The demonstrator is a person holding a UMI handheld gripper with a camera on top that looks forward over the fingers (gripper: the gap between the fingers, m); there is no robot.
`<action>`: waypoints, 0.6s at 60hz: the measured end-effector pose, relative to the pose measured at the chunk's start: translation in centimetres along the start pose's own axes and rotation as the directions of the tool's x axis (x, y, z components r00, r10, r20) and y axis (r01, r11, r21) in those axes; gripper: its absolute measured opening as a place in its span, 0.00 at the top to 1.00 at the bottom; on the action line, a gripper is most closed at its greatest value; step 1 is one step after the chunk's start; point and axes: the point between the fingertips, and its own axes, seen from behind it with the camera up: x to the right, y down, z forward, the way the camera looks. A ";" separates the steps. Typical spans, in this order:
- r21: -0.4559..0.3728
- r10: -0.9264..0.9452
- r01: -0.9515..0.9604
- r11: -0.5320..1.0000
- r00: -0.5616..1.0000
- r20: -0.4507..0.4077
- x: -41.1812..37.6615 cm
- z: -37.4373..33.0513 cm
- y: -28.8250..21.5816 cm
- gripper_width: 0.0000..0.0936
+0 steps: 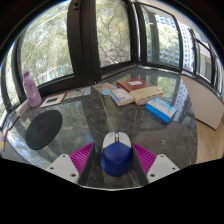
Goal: Arrange mouse
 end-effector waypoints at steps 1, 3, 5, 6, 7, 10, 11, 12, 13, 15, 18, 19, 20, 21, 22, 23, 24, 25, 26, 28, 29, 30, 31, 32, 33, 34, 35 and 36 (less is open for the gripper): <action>0.000 -0.009 0.009 1.000 1.000 -0.008 0.1 0.1 -0.1 0.27; 0.000 -0.027 0.027 1.000 0.999 -0.026 0.3 0.5 -0.2 0.33; -0.001 -0.046 0.046 0.999 0.998 -0.047 0.7 0.8 -0.3 0.41; -0.002 -0.057 0.057 0.998 0.997 -0.058 0.9 0.9 -0.3 0.44; 0.000 -0.064 0.064 0.998 0.996 -0.060 0.8 1.0 -0.4 0.44; -0.002 -0.070 0.070 0.998 0.996 -0.060 0.8 1.0 -0.4 0.46; -0.003 -0.068 0.068 0.998 0.996 -0.061 0.7 1.0 -0.5 0.47; -0.003 -0.066 0.066 0.998 0.996 -0.060 0.7 1.0 -0.5 0.48; -0.003 -0.064 0.064 0.998 0.996 -0.060 0.7 1.0 -0.5 0.49; -0.001 -0.063 0.063 0.998 0.996 -0.056 0.7 1.0 -0.5 0.52; 0.001 -0.061 0.061 0.998 0.997 -0.054 0.7 1.0 -0.5 0.55; 0.003 -0.058 0.059 0.998 0.997 -0.054 0.6 1.0 -0.6 0.56; 0.005 -0.057 0.057 0.998 0.997 -0.055 0.6 0.9 -0.6 0.58; 0.007 -0.055 0.055 0.998 0.997 -0.058 0.7 0.9 -0.6 0.58; 0.008 -0.054 0.054 0.998 0.997 -0.062 0.8 0.9 -0.6 0.59; 0.009 -0.052 0.053 0.999 0.996 -0.067 0.8 0.9 -0.6 0.60; 0.009 -0.051 0.052 0.999 0.996 -0.071 0.9 0.8 -0.6 0.60; 0.006 -0.050 0.051 0.999 0.996 -0.077 0.9 0.8 -0.5 0.61; 0.006 -0.050 0.051 0.999 0.995 -0.082 1.0 0.7 -0.6 0.61; 0.011 -0.048 0.049 0.999 0.994 -0.095 1.1 0.5 -0.8 0.61; 0.018 -0.045 0.047 0.999 0.994 -0.104 1.2 0.4 -1.0 0.61; 0.022 -0.043 0.046 0.999 0.993 -0.113 1.4 0.2 -1.3 0.61; 0.025 -0.042 0.045 0.999 0.992 -0.122 1.5 0.1 -1.6 0.61; 0.030 -0.040 0.044 0.999 0.991 -0.130 1.7 -0.1 -2.0 0.61; 0.038 -0.035 0.040 0.998 0.990 -0.139 1.8 -0.3 -2.6 0.61; 0.050 -0.026 0.034 0.998 0.989 -0.148 2.1 -0.6 -3.3 0.61; 0.070 -0.017 0.028 0.997 0.987 -0.158 2.2 -0.9 -4.1 0.61; 0.085 -0.011 0.025 0.996 0.986 -0.167 2.3 -1.2 -5.0 0.61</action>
